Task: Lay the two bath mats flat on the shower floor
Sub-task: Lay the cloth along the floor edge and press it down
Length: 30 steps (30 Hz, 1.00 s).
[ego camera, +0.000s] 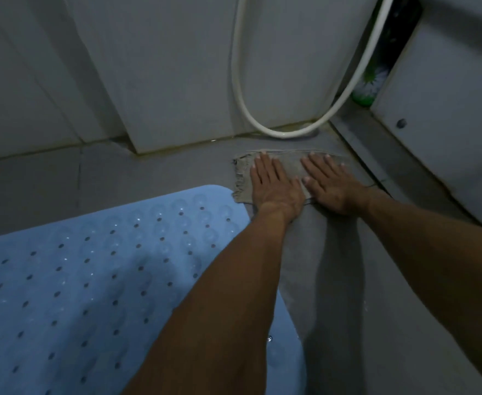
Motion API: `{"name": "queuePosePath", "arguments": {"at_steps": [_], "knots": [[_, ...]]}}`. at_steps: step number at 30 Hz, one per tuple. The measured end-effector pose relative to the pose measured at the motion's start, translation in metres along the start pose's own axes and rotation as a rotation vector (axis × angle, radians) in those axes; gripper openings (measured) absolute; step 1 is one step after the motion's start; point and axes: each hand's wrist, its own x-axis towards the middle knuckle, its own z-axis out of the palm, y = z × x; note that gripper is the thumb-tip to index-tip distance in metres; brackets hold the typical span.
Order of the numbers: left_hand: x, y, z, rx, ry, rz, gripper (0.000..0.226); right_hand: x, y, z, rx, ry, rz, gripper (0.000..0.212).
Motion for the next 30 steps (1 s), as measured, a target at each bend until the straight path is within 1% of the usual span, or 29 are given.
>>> {"name": "queuePosePath", "arguments": {"at_steps": [5,14,18,22,25,30], "knots": [[-0.017,0.023,0.009,-0.001,0.001,0.003,0.067,-0.028,0.022,0.003,0.009,0.005,-0.038,0.059],[-0.03,0.029,0.017,0.037,-0.03,0.021,0.068,-0.05,0.034,0.014,0.029,0.046,-0.074,0.061],[-0.038,0.028,0.016,0.052,-0.063,0.049,0.068,-0.069,0.034,0.017,0.025,0.029,-0.076,0.062],[-0.054,0.034,0.022,0.042,-0.045,0.078,0.068,-0.087,0.034,0.018,0.031,0.022,-0.048,0.061],[-0.066,0.037,0.024,0.029,0.014,0.095,0.068,-0.1,0.034,0.023,0.033,0.035,-0.026,0.06],[-0.105,0.047,0.032,0.036,0.023,0.066,0.066,-0.129,0.032,0.031,0.013,0.002,0.035,0.059]]}}
